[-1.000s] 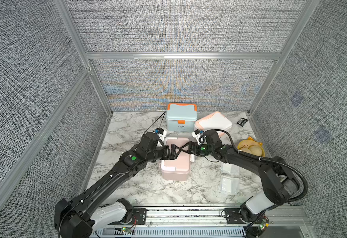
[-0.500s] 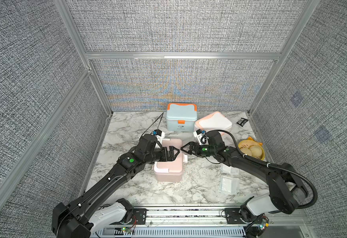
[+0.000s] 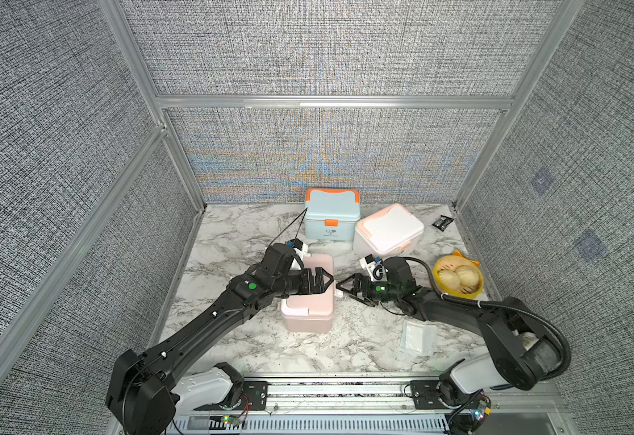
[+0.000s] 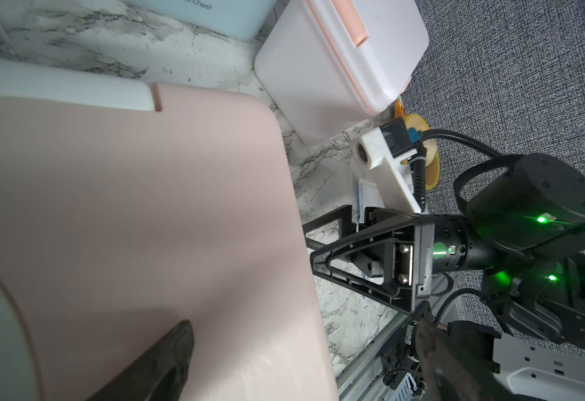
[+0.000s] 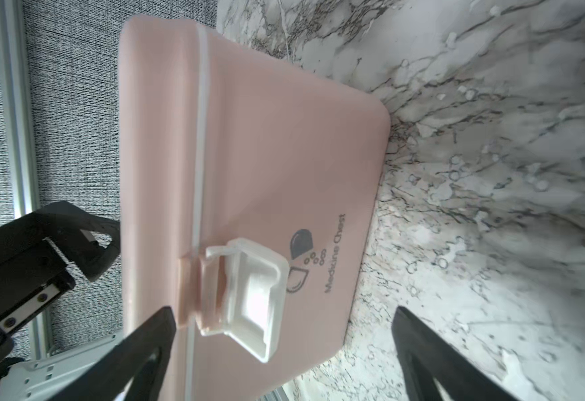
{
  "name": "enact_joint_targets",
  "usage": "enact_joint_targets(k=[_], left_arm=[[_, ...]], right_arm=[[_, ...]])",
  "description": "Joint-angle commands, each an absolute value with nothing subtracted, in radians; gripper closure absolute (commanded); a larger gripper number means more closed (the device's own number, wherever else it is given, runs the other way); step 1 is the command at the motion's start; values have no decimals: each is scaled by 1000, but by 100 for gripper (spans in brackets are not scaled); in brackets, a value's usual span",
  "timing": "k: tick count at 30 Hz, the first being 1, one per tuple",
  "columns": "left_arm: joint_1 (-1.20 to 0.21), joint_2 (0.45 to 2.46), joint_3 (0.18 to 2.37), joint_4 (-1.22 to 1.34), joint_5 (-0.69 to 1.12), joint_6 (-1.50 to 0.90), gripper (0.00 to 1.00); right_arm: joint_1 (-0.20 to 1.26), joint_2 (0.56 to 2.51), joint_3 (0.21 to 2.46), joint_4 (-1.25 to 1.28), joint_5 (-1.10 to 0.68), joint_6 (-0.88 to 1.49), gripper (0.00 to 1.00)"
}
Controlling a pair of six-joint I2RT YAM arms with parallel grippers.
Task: Open first aid kits and take out gauze
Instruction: Fasten the fastener of the first aid kit.
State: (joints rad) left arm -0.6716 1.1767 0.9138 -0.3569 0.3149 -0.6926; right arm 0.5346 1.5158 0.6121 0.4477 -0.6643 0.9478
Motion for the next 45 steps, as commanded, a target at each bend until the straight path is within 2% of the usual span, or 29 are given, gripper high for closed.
enact_joint_targets(k=[1, 23, 33, 39, 45], left_arm=[[-670, 1178, 899, -330, 319, -698, 0], [-670, 1177, 868, -306, 314, -715, 0], [-670, 1175, 862, -301, 316, -718, 0], [-670, 1171, 856, -299, 311, -718, 0], [-670, 1169, 853, -298, 310, -719, 1]], right_arm=[[544, 1561, 608, 680, -722, 1059, 1], [613, 1578, 636, 767, -736, 1170, 2], [618, 1647, 627, 936, -755, 1282, 4], [618, 1640, 612, 1010, -765, 1342, 5], [618, 1595, 601, 974, -760, 1330, 6]])
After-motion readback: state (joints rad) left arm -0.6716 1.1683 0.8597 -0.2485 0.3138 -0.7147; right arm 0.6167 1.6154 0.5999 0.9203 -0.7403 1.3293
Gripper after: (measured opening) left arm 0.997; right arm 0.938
